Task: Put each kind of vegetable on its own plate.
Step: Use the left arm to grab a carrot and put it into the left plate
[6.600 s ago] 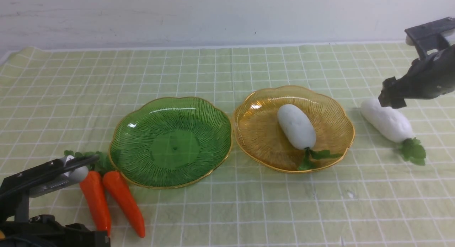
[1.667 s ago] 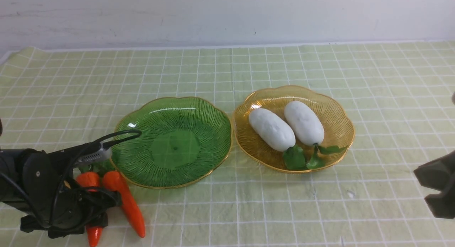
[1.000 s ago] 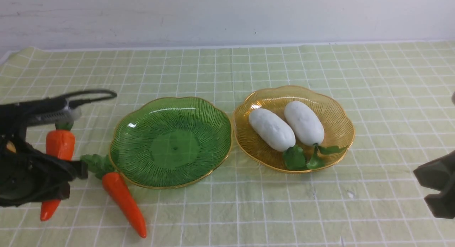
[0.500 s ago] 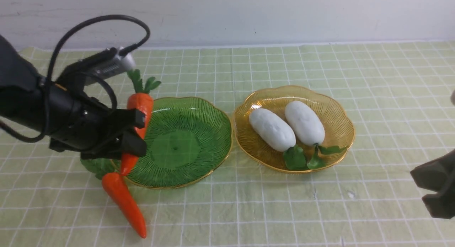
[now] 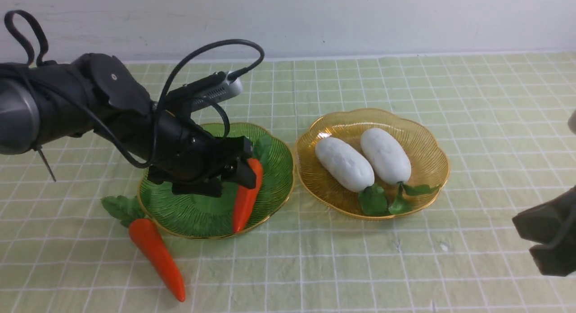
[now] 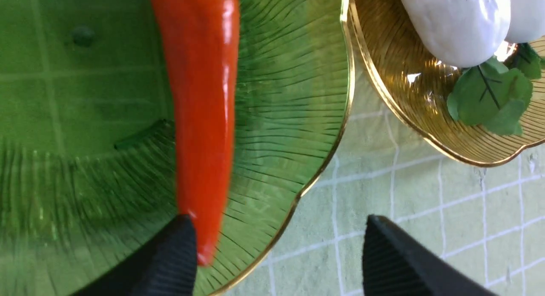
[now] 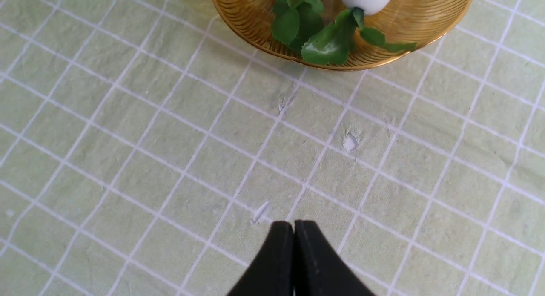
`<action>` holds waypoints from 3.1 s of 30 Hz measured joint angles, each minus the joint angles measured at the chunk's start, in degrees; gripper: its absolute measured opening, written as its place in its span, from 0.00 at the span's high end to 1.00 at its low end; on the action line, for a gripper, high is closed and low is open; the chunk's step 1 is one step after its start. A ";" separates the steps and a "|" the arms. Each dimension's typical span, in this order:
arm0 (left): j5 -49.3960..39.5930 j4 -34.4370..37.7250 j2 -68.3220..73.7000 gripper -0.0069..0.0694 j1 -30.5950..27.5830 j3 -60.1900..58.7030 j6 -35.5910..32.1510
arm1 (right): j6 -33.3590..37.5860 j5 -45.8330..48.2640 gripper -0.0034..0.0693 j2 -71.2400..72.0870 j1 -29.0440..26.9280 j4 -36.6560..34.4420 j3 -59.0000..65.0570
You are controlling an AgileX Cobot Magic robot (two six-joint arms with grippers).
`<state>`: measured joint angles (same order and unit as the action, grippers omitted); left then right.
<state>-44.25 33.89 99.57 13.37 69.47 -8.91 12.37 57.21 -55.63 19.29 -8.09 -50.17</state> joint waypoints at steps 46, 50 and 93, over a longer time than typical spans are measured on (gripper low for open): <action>11.29 -12.28 -7.27 0.34 -10.85 -23.59 21.89 | 0.20 0.04 0.97 0.00 0.00 -2.53 0.99; 12.09 -10.45 -6.31 0.34 -10.85 -23.59 21.95 | 0.20 0.04 0.97 0.00 0.00 -2.59 0.99; -16.44 -30.09 -18.24 0.65 -10.85 -4.35 17.74 | 0.06 -1.49 0.97 0.00 0.00 -2.66 0.99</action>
<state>-60.70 3.80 81.32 2.52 65.12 8.83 12.43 55.72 -55.63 19.29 -10.75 -49.18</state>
